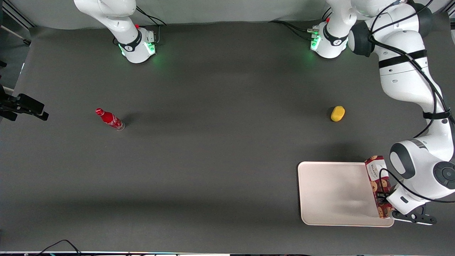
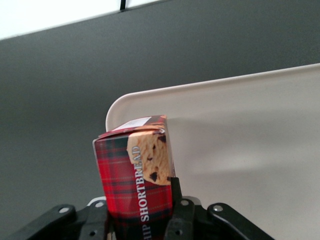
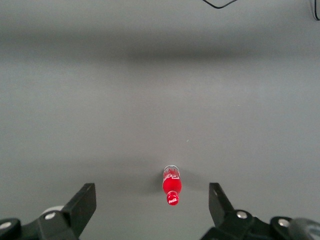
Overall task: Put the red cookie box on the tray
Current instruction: 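Lower the held cookie box onto the tray's edge area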
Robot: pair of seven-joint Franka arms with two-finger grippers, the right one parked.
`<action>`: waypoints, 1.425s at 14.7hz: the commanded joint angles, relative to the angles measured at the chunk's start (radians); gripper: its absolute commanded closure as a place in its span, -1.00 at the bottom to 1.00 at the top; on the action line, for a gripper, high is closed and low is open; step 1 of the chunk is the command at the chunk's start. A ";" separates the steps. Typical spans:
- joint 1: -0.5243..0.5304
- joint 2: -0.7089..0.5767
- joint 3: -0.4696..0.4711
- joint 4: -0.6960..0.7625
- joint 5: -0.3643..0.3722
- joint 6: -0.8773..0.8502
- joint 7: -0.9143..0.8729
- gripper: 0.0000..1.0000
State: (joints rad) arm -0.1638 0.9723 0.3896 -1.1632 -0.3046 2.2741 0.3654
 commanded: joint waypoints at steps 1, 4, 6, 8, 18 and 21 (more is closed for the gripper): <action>0.007 0.022 0.002 0.043 -0.019 0.035 0.017 1.00; 0.010 0.031 0.002 0.060 -0.048 0.036 0.012 1.00; 0.015 0.040 0.002 0.060 -0.068 0.044 0.015 1.00; 0.020 0.052 0.002 0.053 -0.074 0.071 0.018 1.00; 0.023 0.055 0.000 0.048 -0.116 0.096 0.015 -1.00; 0.012 0.031 -0.001 0.048 -0.119 0.044 0.009 -1.00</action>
State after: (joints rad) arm -0.1454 1.0153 0.3872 -1.1392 -0.4039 2.3671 0.3660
